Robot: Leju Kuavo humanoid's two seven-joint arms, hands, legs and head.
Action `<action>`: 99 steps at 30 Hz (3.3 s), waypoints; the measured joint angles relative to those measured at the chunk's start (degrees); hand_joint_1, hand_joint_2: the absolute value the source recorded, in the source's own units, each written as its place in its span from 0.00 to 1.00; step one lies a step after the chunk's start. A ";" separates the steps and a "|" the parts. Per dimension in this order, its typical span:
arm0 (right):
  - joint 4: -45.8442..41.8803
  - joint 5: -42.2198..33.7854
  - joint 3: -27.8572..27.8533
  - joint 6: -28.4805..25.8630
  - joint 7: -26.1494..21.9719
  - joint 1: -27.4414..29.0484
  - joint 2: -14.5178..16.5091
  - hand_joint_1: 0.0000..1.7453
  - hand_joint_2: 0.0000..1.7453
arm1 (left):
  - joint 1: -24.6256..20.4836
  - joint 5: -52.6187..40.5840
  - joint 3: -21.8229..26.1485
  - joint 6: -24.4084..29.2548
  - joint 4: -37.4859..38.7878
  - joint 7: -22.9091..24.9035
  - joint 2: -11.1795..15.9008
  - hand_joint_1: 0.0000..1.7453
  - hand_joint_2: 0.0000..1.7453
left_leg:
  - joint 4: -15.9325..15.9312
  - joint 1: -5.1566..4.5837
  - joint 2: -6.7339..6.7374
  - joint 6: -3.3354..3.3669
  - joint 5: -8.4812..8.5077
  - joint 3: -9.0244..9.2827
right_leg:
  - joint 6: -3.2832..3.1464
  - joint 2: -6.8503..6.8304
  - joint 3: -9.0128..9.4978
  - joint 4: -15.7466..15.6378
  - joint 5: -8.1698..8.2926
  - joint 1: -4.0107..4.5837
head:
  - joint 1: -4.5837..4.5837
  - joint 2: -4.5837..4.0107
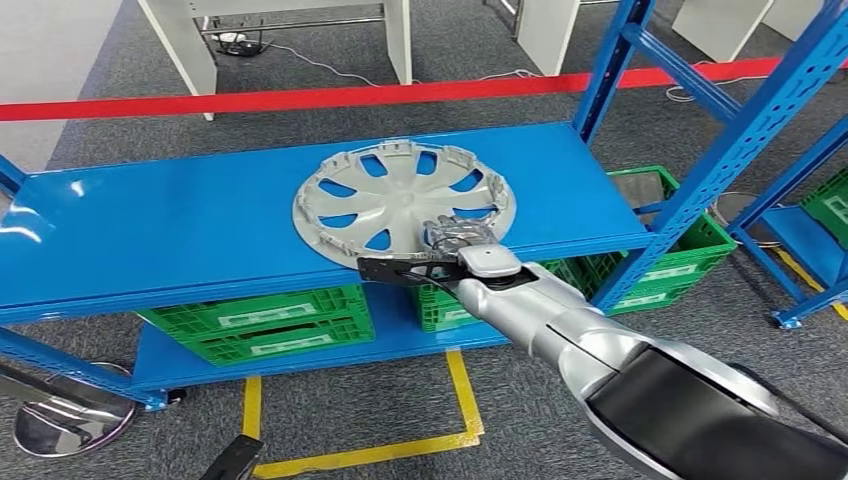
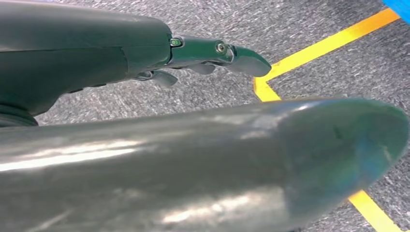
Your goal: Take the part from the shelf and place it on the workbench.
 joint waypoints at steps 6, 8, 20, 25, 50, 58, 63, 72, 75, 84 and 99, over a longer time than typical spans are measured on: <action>0.40 0.10 -1.26 -3.05 1.48 -0.08 0.08 0.00 1.00 | 0.12 0.16 0.01 0.16 0.00 -0.04 -0.02 0.00 0.00 | -3.89 -0.18 -0.11 2.26 0.57 1.42 | 1.68 -0.07 -1.32 1.41 -1.05 0.09 | 0.14 0.01; 0.47 0.04 -2.03 -4.71 1.84 -0.14 0.06 0.00 1.00 | 0.12 0.22 0.02 0.31 0.00 -0.03 0.00 0.00 0.00 | -4.02 -0.10 -0.06 2.86 0.65 1.43 | 2.09 -0.04 -4.05 6.89 -4.05 0.03 | 0.33 0.01; 0.83 0.42 -5.44 -9.16 1.95 -0.25 -0.10 0.00 1.00 | 0.49 0.50 0.00 0.40 0.00 -0.04 -0.28 0.00 0.00 | -3.77 -0.62 -0.06 1.58 0.61 1.16 | 0.51 0.06 -0.31 0.15 -0.20 0.26 | 0.39 0.00; 0.72 0.63 -7.12 -10.81 1.20 -0.59 -0.08 0.00 1.00 | 0.56 0.57 0.00 0.50 0.01 -0.05 -0.26 0.00 0.00 | 8.98 -0.32 0.00 0.21 -5.94 -4.39 | -0.39 -0.08 0.15 -0.42 0.08 -0.16 | -0.03 0.00; 0.23 2.03 -9.24 -11.98 -0.36 -0.13 0.49 0.00 1.00 | 0.59 0.73 0.00 -0.14 0.02 -0.41 -0.31 0.00 0.00 | -3.99 -0.50 -0.09 1.61 1.10 0.90 | 0.59 0.18 -0.34 0.24 -0.23 0.33 | 0.40 0.00; 0.26 2.32 -9.27 -10.95 -0.48 0.31 0.69 0.00 1.00 | 0.79 0.72 0.00 -0.14 0.02 -0.40 -0.30 0.00 0.00 | 11.05 -0.28 0.00 0.02 -5.44 -5.36 | -0.52 0.06 -0.08 -0.10 0.03 -0.08 | 0.26 0.00; 0.25 2.54 -9.30 -10.49 -0.41 0.13 0.69 0.00 1.00 | 0.73 0.73 0.00 -0.10 0.03 -0.40 -0.12 0.00 0.00 | -3.39 -0.50 0.02 0.95 0.64 1.33 | 0.28 0.16 -0.25 0.23 -0.24 0.25 | 0.32 0.00; 0.35 2.63 -9.39 -10.59 -0.37 0.61 0.68 0.00 1.00 | 0.83 0.73 0.00 -0.11 0.04 -0.40 -0.19 0.00 0.00 | -4.27 -0.31 -0.04 3.13 0.61 1.51 | 2.19 0.05 -8.45 15.89 -7.16 0.15 | 0.84 0.00; 0.40 2.64 -9.40 -10.59 -0.32 0.83 0.67 0.00 1.00 | 0.82 0.73 -0.01 -0.11 0.04 -0.40 -0.21 0.00 0.00 | -4.25 -0.40 -0.12 3.07 0.56 1.66 | 1.69 0.05 -5.93 9.92 -2.59 0.19 | 0.89 0.00; 0.31 3.01 -9.51 -10.61 -0.41 0.55 0.68 0.00 1.00 | 0.80 0.73 -0.02 -0.26 0.04 -0.51 -0.18 0.00 0.00 | 0.88 -0.51 -0.06 0.77 -2.62 -0.48 | -0.43 0.09 -0.10 -0.69 0.56 0.05 | 0.47 0.00; 0.32 3.20 -9.88 -10.63 -0.60 0.82 0.69 0.00 1.00 | 1.04 0.73 -0.02 -0.14 0.07 -0.58 -0.19 0.00 0.00 | -4.35 -0.25 -0.03 2.78 0.71 1.72 | 1.72 0.06 -2.85 4.32 -2.62 0.26 | 0.66 0.01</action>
